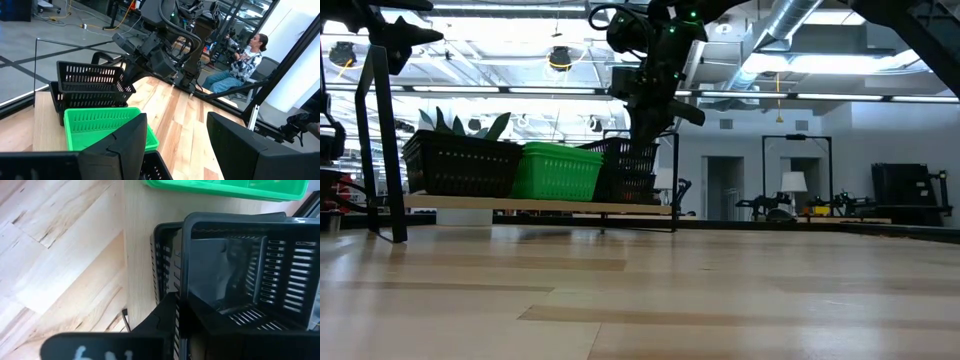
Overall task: Stack baskets on shelf by color
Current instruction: Stack the black bin on the top of the right black bin on the shelf
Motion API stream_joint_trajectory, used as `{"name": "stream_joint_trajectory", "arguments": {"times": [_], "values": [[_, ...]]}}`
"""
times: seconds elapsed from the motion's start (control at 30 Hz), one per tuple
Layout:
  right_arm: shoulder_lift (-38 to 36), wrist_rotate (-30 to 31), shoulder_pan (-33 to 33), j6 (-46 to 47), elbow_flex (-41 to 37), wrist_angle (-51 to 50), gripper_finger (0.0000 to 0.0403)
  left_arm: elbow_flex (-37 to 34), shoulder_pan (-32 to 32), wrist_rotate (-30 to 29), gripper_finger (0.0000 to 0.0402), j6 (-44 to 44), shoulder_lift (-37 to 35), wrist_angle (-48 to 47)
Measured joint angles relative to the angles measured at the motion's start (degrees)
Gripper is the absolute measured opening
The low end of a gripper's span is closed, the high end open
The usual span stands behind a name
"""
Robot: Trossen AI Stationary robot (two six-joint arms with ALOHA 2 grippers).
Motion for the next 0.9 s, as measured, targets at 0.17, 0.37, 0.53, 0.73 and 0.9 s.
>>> {"name": "stream_joint_trajectory", "arguments": {"times": [0.17,0.37,0.53,0.73,0.9], "values": [[-0.01,0.05,-0.54,0.42,0.00,0.02,0.0053,0.00,-0.01,0.01,0.0198,-0.02,-0.01,0.00],[-0.02,0.22,-0.95,0.44,0.00,0.04,0.0053,0.00,-0.01,-0.01,0.0198,-0.02,0.00,0.00],[-0.02,0.22,-0.91,0.42,0.00,0.06,0.0053,0.00,0.01,-0.01,0.0198,0.10,0.00,0.00],[-0.02,0.22,-0.82,0.13,0.00,0.64,0.0053,0.00,-0.01,-0.01,0.0198,0.47,0.01,0.00],[-0.04,0.20,-0.82,0.09,0.00,0.59,0.0053,0.00,-0.01,-0.02,0.0198,0.55,0.00,0.00]]}}
